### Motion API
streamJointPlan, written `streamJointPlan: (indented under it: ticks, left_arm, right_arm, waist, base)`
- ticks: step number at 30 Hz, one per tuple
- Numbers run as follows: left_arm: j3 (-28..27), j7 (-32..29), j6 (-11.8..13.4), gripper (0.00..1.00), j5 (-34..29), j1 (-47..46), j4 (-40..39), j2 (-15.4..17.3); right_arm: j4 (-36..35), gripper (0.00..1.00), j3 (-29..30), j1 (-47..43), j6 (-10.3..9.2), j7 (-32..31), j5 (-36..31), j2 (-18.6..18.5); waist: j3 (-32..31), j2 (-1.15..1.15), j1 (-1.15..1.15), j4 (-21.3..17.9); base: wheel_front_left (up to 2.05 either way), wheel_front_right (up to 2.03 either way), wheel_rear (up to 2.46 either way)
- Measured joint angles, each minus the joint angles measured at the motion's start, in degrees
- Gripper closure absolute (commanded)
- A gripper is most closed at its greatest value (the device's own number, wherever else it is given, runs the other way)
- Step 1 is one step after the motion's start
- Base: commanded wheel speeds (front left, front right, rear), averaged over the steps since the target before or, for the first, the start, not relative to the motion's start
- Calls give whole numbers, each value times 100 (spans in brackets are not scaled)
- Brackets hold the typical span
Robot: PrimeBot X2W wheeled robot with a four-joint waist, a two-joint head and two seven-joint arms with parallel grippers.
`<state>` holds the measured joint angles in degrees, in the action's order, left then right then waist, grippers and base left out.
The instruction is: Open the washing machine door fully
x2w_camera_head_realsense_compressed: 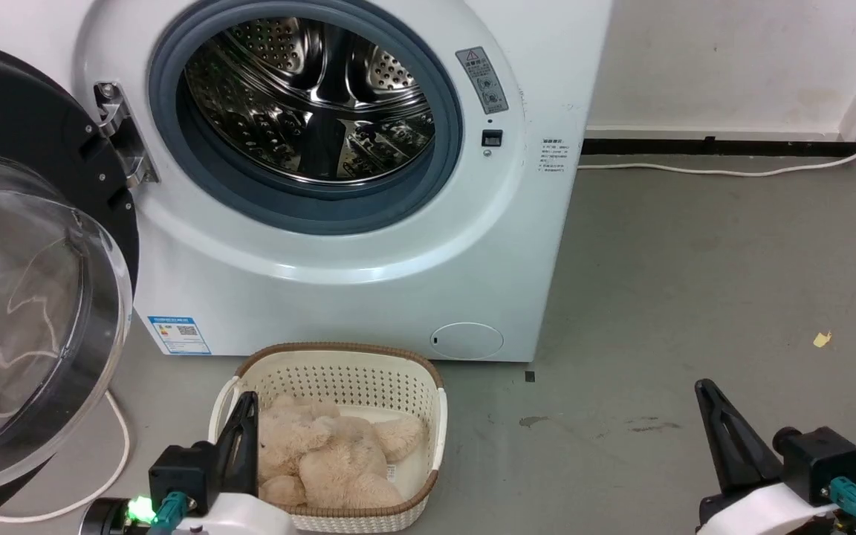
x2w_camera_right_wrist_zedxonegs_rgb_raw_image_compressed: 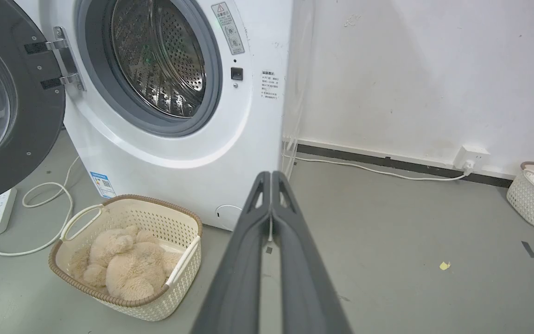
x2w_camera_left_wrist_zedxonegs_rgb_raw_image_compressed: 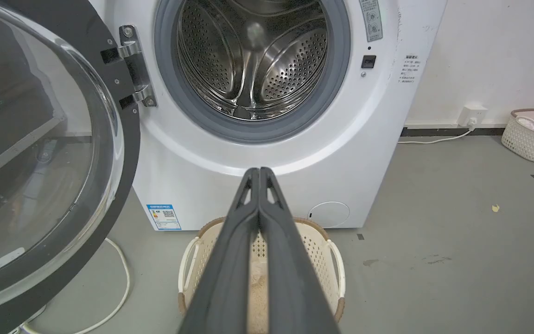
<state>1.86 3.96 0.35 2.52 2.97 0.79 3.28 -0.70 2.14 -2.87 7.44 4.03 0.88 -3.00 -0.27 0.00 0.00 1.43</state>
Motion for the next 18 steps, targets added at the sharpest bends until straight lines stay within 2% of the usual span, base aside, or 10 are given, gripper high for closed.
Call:
streamJointPlan:
  ticks: [18]
  left_arm:
    - [-86,-198,-1,100,-105,-95,-31,-22]
  right_arm:
    - [22,100,-102,113,0,-199,-36,0]
  waist:
    - [14,0,0,-75]
  base:
    - [0,0,0]
